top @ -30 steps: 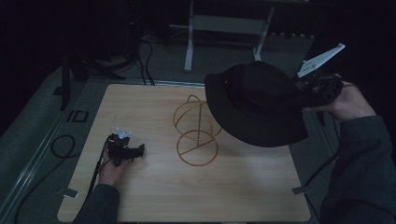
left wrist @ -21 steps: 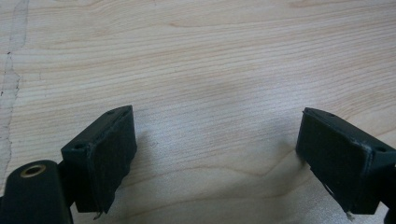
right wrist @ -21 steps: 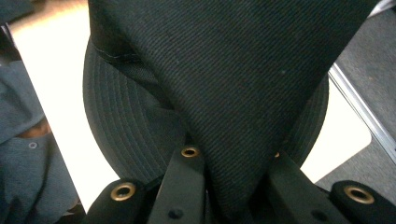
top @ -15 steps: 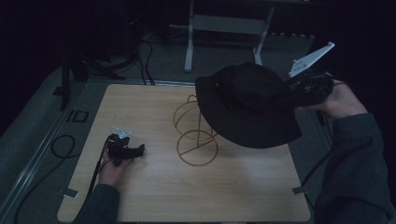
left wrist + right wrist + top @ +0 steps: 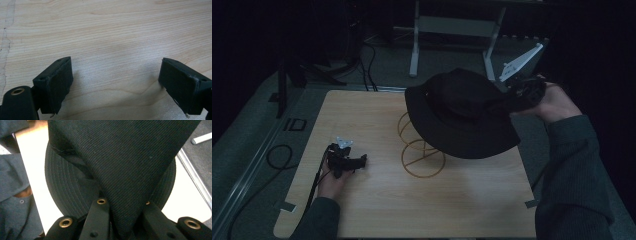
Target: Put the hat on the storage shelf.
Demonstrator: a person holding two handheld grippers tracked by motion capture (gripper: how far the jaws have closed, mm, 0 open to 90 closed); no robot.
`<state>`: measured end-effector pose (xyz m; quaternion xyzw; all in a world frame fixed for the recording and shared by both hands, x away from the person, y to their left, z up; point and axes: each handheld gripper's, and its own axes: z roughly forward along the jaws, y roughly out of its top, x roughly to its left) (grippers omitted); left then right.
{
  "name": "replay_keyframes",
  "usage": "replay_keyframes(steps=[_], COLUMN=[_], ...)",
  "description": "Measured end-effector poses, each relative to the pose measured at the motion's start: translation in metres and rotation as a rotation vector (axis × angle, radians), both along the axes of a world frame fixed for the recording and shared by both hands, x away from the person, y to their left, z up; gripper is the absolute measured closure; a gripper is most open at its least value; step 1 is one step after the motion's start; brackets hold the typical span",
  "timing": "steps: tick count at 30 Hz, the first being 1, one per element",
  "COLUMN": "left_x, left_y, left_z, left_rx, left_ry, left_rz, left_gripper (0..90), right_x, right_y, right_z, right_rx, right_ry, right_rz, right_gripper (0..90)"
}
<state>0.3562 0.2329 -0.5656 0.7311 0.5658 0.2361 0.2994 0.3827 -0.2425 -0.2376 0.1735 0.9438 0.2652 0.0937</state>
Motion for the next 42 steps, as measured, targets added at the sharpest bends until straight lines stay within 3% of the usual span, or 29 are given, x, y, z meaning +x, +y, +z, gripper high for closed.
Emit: replay_keyframes(steps=[21,42], left_x=[0.0,0.0], left_y=[0.0,0.0], left_z=[0.0,0.0], left_rx=[-0.001,-0.001], left_ry=[0.0,0.0], left_rz=[0.0,0.0], left_gripper=[12.5,12.5], right_x=[0.017,0.03], right_y=[0.046,0.083], right_z=[-0.022,-0.049], right_rx=[-0.018,-0.069], right_ry=[0.058,0.117], right_rz=[0.066,0.068], right_gripper=[85.5,75.8])
